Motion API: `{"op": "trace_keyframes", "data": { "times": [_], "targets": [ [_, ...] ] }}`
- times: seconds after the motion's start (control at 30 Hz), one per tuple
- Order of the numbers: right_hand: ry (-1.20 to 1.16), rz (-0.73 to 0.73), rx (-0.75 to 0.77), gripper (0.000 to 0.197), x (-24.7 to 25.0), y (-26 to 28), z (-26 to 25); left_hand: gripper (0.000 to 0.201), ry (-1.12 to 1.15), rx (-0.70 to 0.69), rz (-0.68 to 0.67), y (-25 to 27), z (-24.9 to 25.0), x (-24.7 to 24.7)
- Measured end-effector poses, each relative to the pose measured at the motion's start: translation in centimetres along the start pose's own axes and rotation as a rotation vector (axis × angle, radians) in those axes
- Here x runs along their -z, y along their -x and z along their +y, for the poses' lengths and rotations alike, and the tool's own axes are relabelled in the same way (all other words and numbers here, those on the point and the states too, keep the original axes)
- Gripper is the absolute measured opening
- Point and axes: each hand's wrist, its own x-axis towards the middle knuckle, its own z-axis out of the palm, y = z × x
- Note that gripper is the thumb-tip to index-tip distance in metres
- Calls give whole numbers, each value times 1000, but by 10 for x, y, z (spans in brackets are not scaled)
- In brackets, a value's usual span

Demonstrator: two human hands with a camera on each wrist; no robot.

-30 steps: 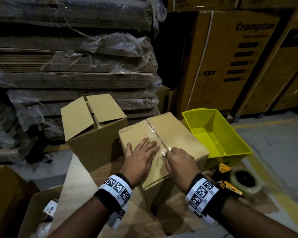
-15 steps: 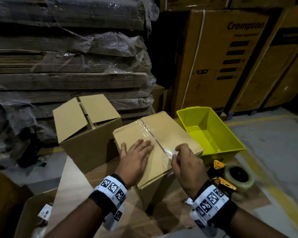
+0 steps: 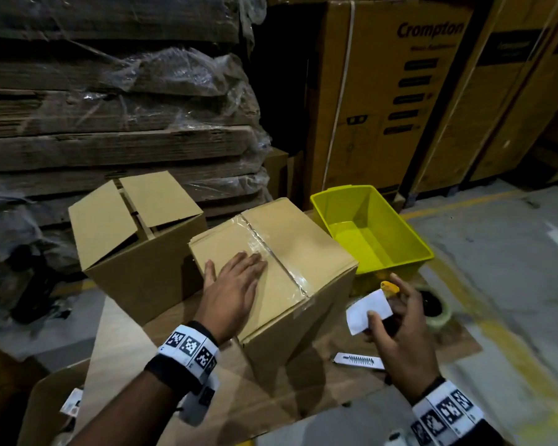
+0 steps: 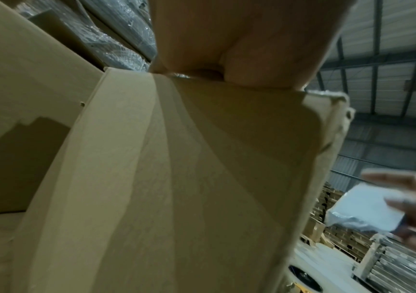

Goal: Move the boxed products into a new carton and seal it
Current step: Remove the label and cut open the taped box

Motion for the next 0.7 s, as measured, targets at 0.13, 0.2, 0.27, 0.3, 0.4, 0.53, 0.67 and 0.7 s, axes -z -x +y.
{"op": "trace_keyframes", "data": {
  "times": [0.13, 0.2, 0.27, 0.3, 0.4, 0.53, 0.67, 0.7],
  "targets": [
    [103, 9, -18, 61, 15, 0, 13, 44, 16, 8, 29, -1, 3, -1],
    [149, 32, -19, 61, 18, -5, 21, 42, 37, 15, 55, 0, 6, -1],
    [169, 18, -63, 67, 18, -12, 30, 39, 89, 15, 101, 3, 9, -2],
    [192, -9, -84, 70, 18, -14, 35, 37, 117, 12, 125, 4, 11, -3],
    [335, -191, -98, 67, 10, -12, 45, 34, 169, 2, 197, 13, 11, -9],
    [596, -510, 59, 18, -9, 7, 48, 29, 216, 35, 300, 34, 2, -7],
    [560, -755, 286, 14, -38, 21, 41, 35, 201, 127, 352, 62, -12, 3],
    [546, -809, 346, 14, -48, 25, 38, 36, 192, 159, 359, 72, -17, 5]
  ]
}}
